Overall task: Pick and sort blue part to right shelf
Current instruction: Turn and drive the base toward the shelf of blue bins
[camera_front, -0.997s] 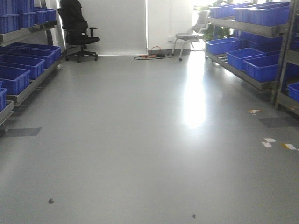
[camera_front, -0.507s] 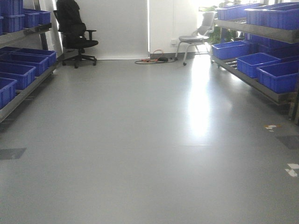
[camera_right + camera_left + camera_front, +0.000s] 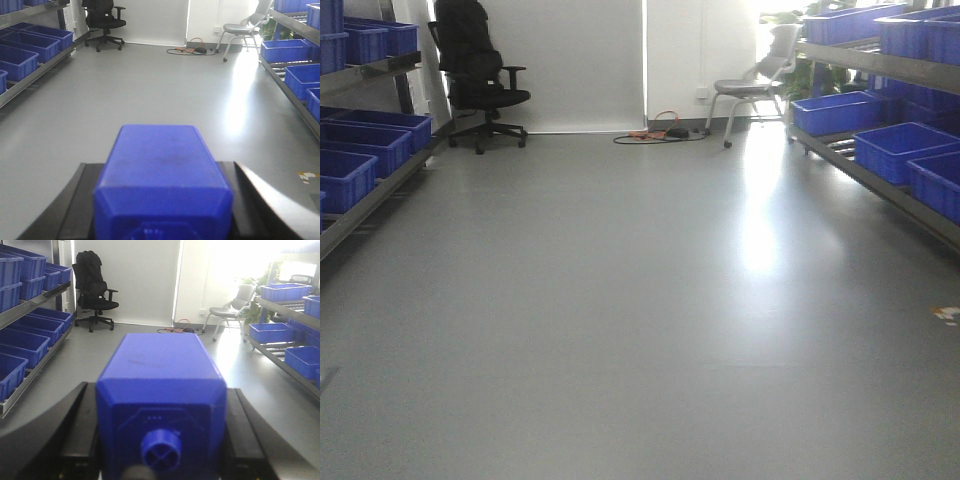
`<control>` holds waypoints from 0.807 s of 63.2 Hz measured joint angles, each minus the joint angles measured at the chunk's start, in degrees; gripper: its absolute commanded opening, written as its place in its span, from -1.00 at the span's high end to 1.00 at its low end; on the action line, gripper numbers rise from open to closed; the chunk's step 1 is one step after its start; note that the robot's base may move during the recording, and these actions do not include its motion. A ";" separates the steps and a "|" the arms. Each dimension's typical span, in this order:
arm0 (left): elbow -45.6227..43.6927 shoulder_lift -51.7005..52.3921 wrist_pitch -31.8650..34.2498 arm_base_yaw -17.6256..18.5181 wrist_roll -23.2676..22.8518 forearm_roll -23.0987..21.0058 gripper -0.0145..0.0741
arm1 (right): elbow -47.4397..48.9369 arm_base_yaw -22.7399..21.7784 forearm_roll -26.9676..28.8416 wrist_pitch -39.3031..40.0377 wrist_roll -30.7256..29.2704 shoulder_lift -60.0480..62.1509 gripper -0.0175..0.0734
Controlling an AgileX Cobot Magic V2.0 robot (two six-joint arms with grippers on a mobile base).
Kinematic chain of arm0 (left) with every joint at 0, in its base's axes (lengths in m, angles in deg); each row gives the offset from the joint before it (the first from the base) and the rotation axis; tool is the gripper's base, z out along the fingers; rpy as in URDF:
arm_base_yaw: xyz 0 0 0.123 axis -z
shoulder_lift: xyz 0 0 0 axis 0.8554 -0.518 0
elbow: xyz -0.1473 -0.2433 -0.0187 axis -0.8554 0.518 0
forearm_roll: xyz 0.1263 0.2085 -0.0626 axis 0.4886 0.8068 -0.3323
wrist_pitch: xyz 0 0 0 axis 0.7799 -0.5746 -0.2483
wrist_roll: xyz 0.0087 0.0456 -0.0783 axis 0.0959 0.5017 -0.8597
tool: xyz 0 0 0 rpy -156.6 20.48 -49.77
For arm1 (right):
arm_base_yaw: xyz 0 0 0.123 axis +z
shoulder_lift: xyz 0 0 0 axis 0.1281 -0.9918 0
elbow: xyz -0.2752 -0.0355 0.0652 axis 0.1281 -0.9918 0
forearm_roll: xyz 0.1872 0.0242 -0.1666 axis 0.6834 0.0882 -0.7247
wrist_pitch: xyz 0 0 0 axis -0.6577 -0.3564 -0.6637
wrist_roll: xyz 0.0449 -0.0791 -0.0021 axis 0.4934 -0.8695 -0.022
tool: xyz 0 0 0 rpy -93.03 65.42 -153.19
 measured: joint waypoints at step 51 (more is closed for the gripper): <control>0.00 -0.23 0.00 0.00 0.00 0.00 -0.03 | 0.00 0.00 0.00 -0.04 0.00 0.00 -0.04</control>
